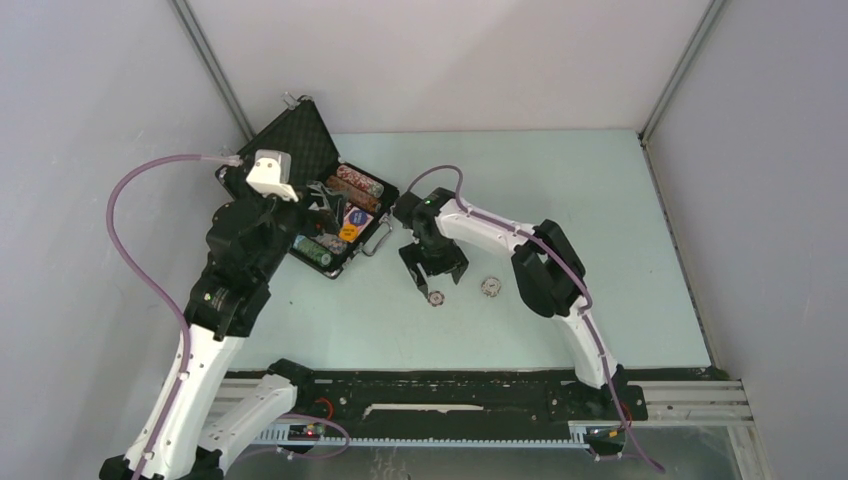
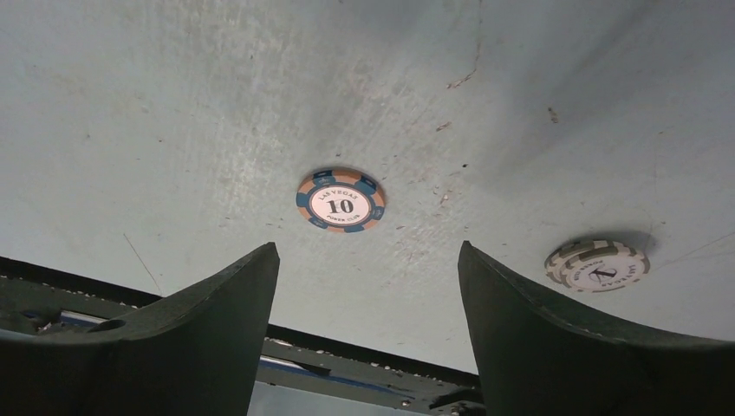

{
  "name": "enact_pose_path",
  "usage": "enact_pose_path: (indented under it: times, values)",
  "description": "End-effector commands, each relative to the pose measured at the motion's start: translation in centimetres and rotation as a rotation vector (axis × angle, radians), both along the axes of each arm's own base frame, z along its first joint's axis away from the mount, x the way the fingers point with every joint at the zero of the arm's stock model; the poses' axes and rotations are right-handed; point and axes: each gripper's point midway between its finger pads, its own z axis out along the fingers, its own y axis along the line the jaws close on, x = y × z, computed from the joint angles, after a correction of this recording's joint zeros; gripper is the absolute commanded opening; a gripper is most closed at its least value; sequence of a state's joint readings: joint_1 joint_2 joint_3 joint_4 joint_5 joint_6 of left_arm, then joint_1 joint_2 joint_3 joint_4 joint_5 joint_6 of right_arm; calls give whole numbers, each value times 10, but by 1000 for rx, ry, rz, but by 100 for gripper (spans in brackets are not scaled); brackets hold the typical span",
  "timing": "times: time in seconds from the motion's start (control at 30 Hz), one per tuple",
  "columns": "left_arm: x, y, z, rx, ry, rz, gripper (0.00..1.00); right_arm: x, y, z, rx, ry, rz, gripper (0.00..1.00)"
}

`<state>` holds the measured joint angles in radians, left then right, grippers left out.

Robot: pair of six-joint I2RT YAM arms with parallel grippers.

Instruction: Pack up texas hold em set

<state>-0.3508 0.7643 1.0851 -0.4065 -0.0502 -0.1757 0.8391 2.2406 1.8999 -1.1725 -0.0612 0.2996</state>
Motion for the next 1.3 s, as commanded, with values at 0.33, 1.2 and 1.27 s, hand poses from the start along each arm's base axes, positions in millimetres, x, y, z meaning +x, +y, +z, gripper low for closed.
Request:
enact_pose_path:
  times: [0.33,1.2,1.27]
  values:
    - [1,1,-2,15,-10,9,88,-13,18,-17,-32,49,46,73]
    - [-1,1,-3,36,-7,19,88,-14,22,-26,-74,66,89,52]
    - [-1,2,-3,35,-6,19,88,-12,23,-25,-69,57,88,48]
